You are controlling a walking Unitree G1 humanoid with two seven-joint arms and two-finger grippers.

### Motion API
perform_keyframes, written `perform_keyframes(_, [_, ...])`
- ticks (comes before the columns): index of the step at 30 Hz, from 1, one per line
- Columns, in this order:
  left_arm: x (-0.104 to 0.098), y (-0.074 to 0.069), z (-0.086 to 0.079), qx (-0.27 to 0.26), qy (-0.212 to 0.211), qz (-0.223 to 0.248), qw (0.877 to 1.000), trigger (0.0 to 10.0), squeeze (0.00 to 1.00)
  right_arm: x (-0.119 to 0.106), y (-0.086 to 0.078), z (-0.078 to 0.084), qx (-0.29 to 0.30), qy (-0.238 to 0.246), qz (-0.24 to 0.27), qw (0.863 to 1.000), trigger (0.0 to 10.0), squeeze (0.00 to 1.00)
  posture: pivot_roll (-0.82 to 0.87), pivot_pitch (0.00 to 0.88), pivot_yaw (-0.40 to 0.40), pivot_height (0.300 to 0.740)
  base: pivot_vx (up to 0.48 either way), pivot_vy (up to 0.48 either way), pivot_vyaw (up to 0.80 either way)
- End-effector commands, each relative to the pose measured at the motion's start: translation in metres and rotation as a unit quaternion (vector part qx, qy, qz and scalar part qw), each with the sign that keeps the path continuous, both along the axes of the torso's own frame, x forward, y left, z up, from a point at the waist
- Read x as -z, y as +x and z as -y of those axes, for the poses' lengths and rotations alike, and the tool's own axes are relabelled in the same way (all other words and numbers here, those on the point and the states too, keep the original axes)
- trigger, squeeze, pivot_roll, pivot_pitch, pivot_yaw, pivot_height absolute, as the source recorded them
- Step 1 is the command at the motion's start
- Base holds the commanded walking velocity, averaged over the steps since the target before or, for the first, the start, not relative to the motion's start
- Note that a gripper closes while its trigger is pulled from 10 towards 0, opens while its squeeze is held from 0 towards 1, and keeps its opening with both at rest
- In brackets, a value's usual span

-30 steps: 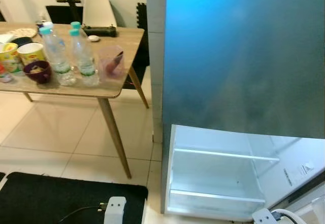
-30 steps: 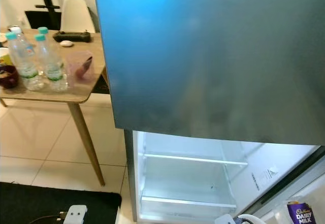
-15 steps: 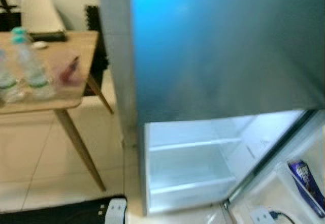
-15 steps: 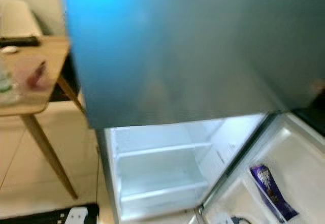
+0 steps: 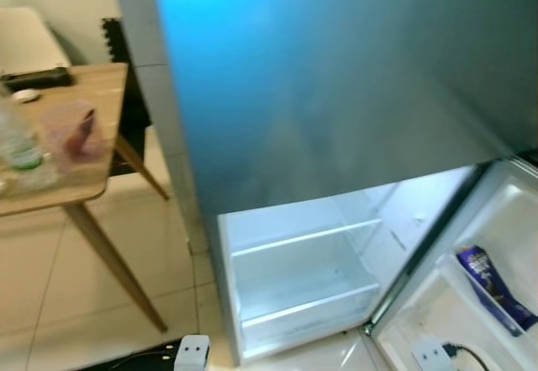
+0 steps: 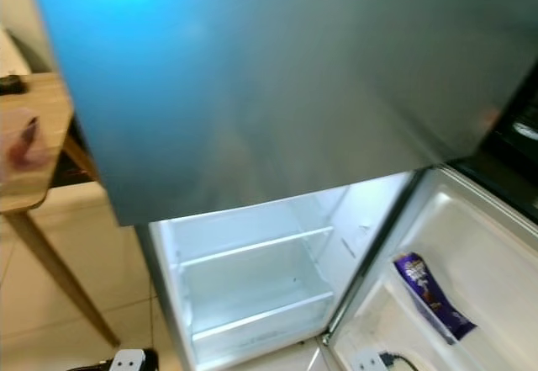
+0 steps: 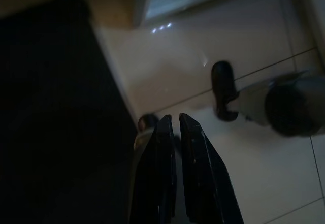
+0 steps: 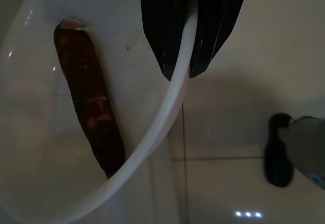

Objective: Restocking fridge

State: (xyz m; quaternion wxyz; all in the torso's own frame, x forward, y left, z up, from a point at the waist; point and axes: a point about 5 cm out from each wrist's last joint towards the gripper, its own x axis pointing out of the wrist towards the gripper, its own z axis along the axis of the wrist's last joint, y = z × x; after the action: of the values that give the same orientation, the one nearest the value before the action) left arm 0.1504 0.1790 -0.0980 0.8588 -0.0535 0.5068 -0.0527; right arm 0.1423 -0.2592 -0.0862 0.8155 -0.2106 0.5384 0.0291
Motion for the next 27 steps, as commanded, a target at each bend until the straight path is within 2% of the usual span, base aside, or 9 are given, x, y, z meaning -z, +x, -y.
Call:
perform_keyframes(1, [0.001,-0.002,-0.001,0.003,0.004,-0.002,1.000,10.0,0.00,-0.002,0.003,0.002,0.003,-0.005,0.007,1.000,10.0,0.00,-0.06,0.000,-0.037,0.740,0.000,0.000,0.00])
perform_keyframes(6, [0.001,-0.002,-0.001,0.005,0.006,-0.002,1.000,10.0,0.00,-0.002,0.004,0.002,0.003,-0.003,0.013,1.000,10.0,0.00,-0.06,0.000,-0.037,0.740,0.000,0.000,0.00])
perform_keyframes(8, [0.001,-0.003,-0.002,0.009,0.010,-0.004,1.000,10.0,0.00,-0.003,0.008,-0.001,0.017,0.016,0.029,0.999,10.0,0.00,-0.05,0.000,-0.036,0.740,0.000,0.000,0.00])
perform_keyframes(12, [0.001,-0.003,-0.002,0.016,0.014,-0.004,1.000,10.0,0.00,-0.007,0.022,-0.012,0.025,0.054,0.063,0.996,10.0,0.00,-0.04,0.000,-0.027,0.740,0.000,0.000,0.00])
perform_keyframes(19, [0.000,0.000,-0.006,0.033,0.028,-0.002,0.999,10.0,0.00,-0.012,0.044,-0.029,0.001,0.065,0.087,0.994,10.0,0.00,-0.02,0.000,-0.014,0.740,0.000,0.000,0.00])
perform_keyframes(21, [0.000,0.000,-0.006,0.034,0.029,-0.002,0.999,10.0,0.00,-0.012,0.045,-0.030,-0.001,0.066,0.088,0.994,10.0,0.00,-0.02,0.000,-0.014,0.740,0.000,0.000,0.00])
perform_keyframes(23, [-0.001,0.000,-0.007,0.059,0.042,-0.002,0.997,10.0,0.00,-0.012,0.049,-0.038,-0.008,0.065,0.087,0.994,10.0,0.00,0.00,0.000,-0.006,0.740,0.000,0.000,0.00])
perform_keyframes(27, [-0.001,-0.001,-0.008,0.059,0.045,-0.004,0.997,10.0,0.00,-0.010,0.047,-0.042,0.002,0.068,0.082,0.994,10.0,0.00,0.00,0.000,-0.007,0.740,0.000,0.000,0.00])
